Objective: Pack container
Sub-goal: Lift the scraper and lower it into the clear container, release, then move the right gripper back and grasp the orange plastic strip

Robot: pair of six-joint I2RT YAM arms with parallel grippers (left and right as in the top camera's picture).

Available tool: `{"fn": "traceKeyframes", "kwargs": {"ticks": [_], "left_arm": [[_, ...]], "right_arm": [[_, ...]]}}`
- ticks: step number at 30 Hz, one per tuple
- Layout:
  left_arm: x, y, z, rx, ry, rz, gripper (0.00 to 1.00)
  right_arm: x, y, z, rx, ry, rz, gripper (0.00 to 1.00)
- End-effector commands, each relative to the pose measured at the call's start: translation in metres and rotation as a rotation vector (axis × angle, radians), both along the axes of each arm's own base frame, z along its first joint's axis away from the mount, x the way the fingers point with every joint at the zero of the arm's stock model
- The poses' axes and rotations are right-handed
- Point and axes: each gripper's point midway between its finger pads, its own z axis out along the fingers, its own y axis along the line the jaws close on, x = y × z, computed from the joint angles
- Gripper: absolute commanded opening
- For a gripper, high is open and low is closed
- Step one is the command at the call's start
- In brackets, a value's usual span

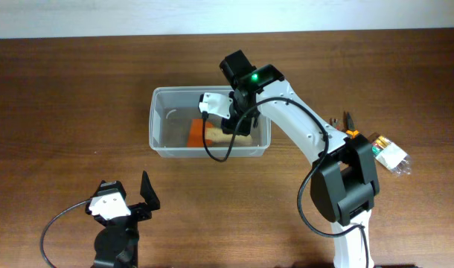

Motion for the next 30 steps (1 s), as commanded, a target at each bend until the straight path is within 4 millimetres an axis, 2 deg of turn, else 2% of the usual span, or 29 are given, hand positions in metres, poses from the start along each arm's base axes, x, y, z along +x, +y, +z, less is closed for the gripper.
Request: {"fn": "traceKeyframes", "kwargs": {"ticks": [1, 2, 6, 9, 15, 18, 22, 26, 30], "left_arm": [[0.0, 0.0, 0.0, 0.009, -0.001, -0.003, 0.99], [0.0, 0.0, 0.0, 0.009, -0.001, -0.003, 0.99], [0.0, 0.0, 0.0, 0.009, 0.0, -0.003, 0.99], [0.0, 0.0, 0.0, 0.009, -0.001, -0.003, 0.99], [0.0, 0.0, 0.0, 0.009, -0.001, -0.003, 0.99], [0.0, 0.0, 0.0, 0.009, 0.0, -0.003, 0.99], [0.0, 0.0, 0.0, 0.009, 0.0, -0.003, 0.99], [0.0, 0.0, 0.0, 0.009, 0.0, -0.003, 0.99], [0.0, 0.0, 0.0, 0.009, -0.001, -0.003, 0.99]], "right_arm": [[-0.003, 0.004, -0.002, 0.019, 0.009, 0.0, 0.57], [-0.001, 0.005, -0.001, 0.025, 0.008, -0.02, 0.96], [0.006, 0.003, 0.015, 0.035, 0.021, -0.15, 0.99], [0.008, -0.015, 0.048, 0.03, 0.053, -0.3, 0.99], [0.006, -0.092, 0.122, -0.043, 0.05, -0.548, 0.99], [-0.004, -0.133, 0.144, -0.062, 0.085, -0.633, 0.99], [-0.012, -0.188, 0.14, -0.093, 0.202, -0.877, 0.99], [-0.021, -0.229, 0.114, -0.112, 0.328, -1.016, 0.99], [-0.036, -0.249, 0.082, -0.162, 0.424, -1.018, 0.99]]}}
